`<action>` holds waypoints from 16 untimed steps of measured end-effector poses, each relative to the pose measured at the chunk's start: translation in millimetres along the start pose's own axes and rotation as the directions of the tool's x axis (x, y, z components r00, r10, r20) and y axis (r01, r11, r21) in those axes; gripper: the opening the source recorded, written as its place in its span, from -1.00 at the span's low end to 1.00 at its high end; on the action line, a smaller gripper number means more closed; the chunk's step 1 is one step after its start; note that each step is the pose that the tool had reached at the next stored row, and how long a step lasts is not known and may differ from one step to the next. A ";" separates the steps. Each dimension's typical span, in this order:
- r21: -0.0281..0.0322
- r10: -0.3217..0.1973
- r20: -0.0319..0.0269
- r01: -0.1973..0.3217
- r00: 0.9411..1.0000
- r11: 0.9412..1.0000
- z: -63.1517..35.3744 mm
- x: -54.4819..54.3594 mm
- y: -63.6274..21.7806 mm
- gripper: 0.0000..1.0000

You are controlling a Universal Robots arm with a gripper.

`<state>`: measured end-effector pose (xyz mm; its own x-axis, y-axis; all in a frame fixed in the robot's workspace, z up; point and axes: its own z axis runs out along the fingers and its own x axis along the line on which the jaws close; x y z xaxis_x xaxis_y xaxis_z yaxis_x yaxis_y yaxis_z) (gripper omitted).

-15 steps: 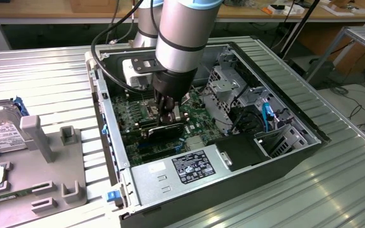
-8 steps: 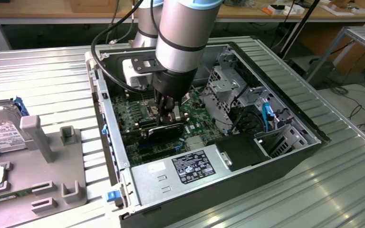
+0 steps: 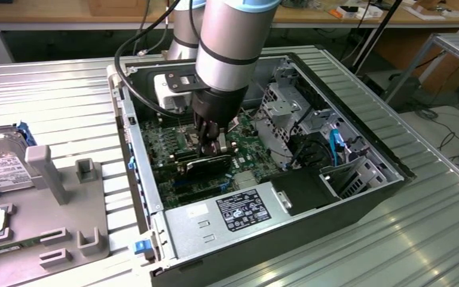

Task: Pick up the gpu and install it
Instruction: 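Press down on the gpu until it lock into place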

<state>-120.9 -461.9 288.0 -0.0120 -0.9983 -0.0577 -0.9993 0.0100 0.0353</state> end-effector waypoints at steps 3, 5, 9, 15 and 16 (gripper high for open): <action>0.000 0.000 0.002 0.000 1.000 1.000 0.0 0.0 0.0 -0.79; 0.000 0.000 0.003 0.000 1.000 1.000 -0.1 0.0 0.0 -0.79; 0.000 0.000 0.005 0.000 1.000 1.000 -0.2 0.0 0.0 -0.79; 0.000 0.000 0.005 0.000 1.000 1.000 -0.1 0.0 0.9 -0.79; 0.000 0.000 0.005 0.000 1.000 1.000 -0.1 0.0 1.2 -0.79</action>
<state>-122.1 -461.8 288.1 -0.0121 -0.9980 -0.0628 -0.9993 0.0099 0.0354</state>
